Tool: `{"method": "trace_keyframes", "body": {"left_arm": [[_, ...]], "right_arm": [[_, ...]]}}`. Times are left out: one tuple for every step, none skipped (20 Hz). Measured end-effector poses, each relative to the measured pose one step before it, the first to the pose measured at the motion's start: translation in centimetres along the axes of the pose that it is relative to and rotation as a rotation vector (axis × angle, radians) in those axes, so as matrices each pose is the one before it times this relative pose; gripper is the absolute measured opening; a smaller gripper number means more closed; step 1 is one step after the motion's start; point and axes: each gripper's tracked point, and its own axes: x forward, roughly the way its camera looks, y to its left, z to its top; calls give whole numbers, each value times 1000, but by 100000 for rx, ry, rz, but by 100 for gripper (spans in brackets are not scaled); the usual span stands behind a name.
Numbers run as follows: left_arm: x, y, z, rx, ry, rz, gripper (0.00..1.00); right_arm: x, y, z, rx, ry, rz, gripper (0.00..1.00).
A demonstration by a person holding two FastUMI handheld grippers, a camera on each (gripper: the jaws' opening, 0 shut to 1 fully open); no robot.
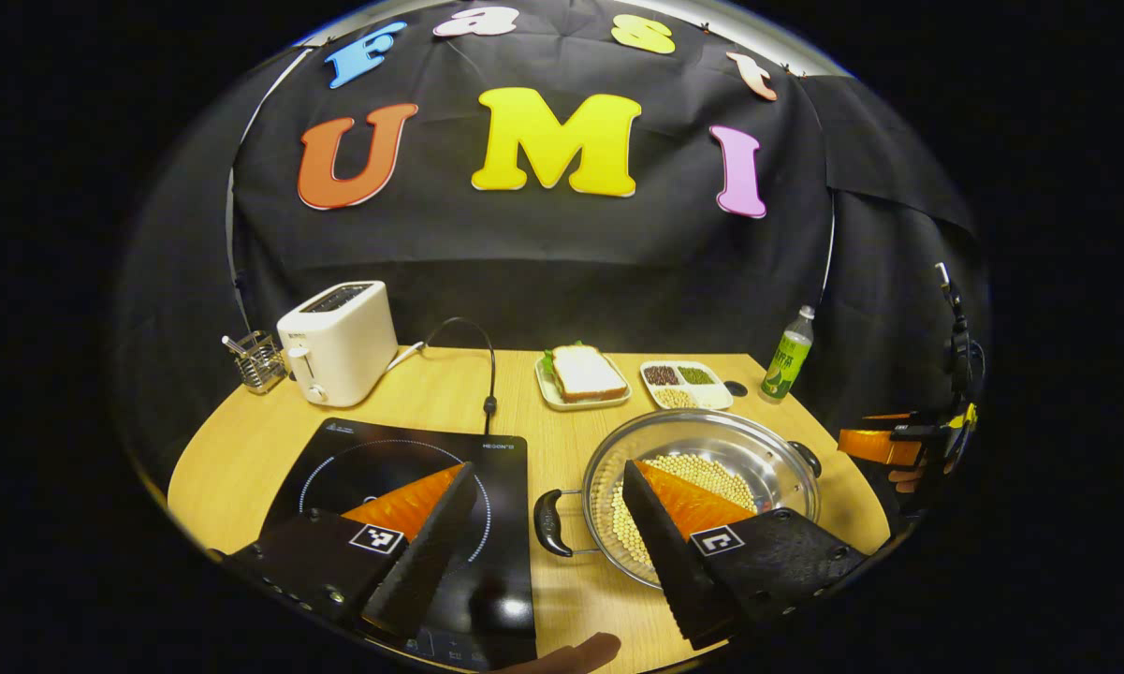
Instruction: First push the handle of the pot to place it horizontally, then grasp the pot with both hands and set it on the induction cooktop.
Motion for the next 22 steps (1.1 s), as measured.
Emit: {"method": "trace_keyframes", "body": {"left_arm": [[769, -332, -538, -469, 2214, -530, 95], [898, -287, -543, -402, 2290, -60, 95], [735, -109, -510, -132, 2047, 410, 95], [630, -50, -562, 15, 1713, 54, 95], [643, -74, -535, 145, 1946, 6, 95], [785, -54, -459, -46, 2153, 441, 95], [456, -2, -304, -25, 1454, 50, 95], [520, -239, -351, 24, 716, -426, 96], [459, 74, -283, -234, 1313, 325, 96], [312, 139, -243, 142, 956, 618, 95], [398, 32, -258, 529, 1066, 425, 95], [355, -119, -402, 291, 1261, 28, 95], [315, -133, -366, 175, 1434, -108, 95], [306, -169, -350, 147, 1359, -730, 95], [281, -184, -277, -271, 1255, -770, 95], [97, -115, 70, 935, -220, -43, 94], [31, 507, -10, 869, 83, 2167, 92], [182, 448, -131, 355, 204, 1461, 84], [80, 253, 53, -838, 69, 330, 77], [-73, 31, -50, -1798, 522, -355, 52], [117, -122, -40, -1627, 856, -960, 64], [-36, 62, -116, -639, 766, -373, 63]], "right_arm": [[332, -22, 275, -54, -1527, 176, 86], [271, 293, -29, 317, -622, 777, 86], [262, 297, -153, 672, -200, 1459, 86], [393, 199, -90, 1058, 341, 885, 86], [642, 273, -275, 899, 1061, 1460, 86], [730, 96, -436, 1169, 1572, 598, 86], [640, 191, -447, 1090, 1447, 891, 86], [608, 125, -283, 928, 726, 894, 86], [617, 121, -111, 622, 702, 852, 85], [766, -55, 13, 947, 604, 341, 86], [352, 26, -233, 708, 753, 120, 86], [449, -13, -148, 759, 547, 199, 85], [569, 49, -125, 644, 710, 754, 84], [414, 23, -203, 238, 455, 604, 85], [287, -48, -126, 612, 694, 174, 84], [387, 159, -262, 381, 1006, 900, 83], [256, -11, -423, 314, 1658, 144, 83], [197, -287, -472, 779, 1449, -230, 82], [-72, 124, -39, 938, 92, 670, 80], [125, 290, 107, 849, -451, 1342, 77], [60, 332, -174, 205, 658, 175, 77], [-3, -215, -23, -274, 466, -353, 66]]}}
